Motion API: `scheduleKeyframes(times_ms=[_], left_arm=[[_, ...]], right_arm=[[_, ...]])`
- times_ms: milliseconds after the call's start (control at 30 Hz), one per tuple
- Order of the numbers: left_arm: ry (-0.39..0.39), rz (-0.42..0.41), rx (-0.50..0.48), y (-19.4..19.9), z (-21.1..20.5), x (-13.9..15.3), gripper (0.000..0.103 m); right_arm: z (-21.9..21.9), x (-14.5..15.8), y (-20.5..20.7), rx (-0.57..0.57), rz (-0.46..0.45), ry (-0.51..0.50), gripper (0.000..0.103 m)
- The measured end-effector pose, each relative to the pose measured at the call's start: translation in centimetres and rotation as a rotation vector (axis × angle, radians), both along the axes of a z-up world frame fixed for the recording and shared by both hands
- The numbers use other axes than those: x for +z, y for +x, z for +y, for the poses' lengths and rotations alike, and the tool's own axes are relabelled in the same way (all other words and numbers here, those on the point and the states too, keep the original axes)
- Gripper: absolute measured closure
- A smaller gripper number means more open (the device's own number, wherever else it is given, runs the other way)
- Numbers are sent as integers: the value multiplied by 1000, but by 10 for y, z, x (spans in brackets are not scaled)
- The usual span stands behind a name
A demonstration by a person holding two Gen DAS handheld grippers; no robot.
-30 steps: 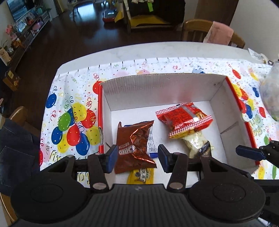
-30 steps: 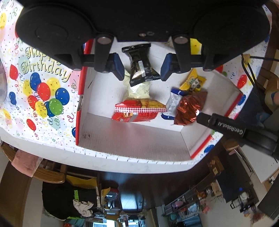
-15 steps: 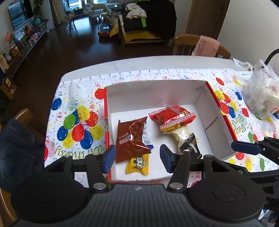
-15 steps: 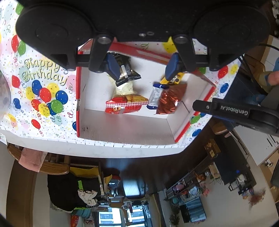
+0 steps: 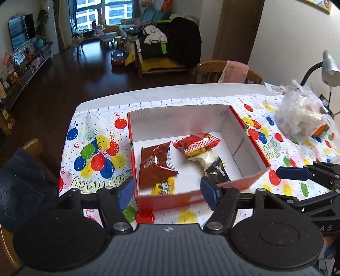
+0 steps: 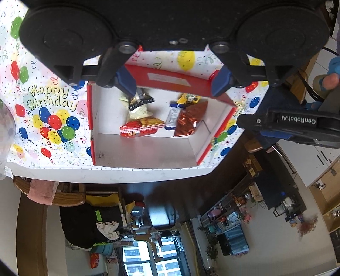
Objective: Organize snacks
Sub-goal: 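Withdraw both tools from the box back toward the snack pile, then grasp the green-white cup with the left tool while the right tool grasps the blue wrapped candy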
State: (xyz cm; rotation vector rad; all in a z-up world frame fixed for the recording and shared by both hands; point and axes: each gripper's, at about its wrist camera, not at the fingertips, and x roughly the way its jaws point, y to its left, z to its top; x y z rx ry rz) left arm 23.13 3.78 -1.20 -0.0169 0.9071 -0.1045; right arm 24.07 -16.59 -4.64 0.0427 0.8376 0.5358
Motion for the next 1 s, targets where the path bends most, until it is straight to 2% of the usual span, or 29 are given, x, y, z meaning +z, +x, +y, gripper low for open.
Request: scheduleKeyframes(times_ms=[133,267,500,600,733,1000], left_arm=[[-18,-9,-7,-20,6,-3,34],[-34,-18,-6,-40,14,-9,28],[-21,-30,7,-70,22,-23,28],[-18,-32,14,-82,28,-31,27],[-24,3,9,-96,34,-46,25],[-39,137,35,-114,42,-88,25]], right_arm=[[0,-1,-14,10,-13,4,19],[-1,-6,-28,23,-15,14,15],[-4,-20,-47,36,-4,21,8],[-4,-28,-57,48,-12,2,1],[-5,-50,-72,78,1,-58,1],[-9,-95,-82,131,70,-189,2]])
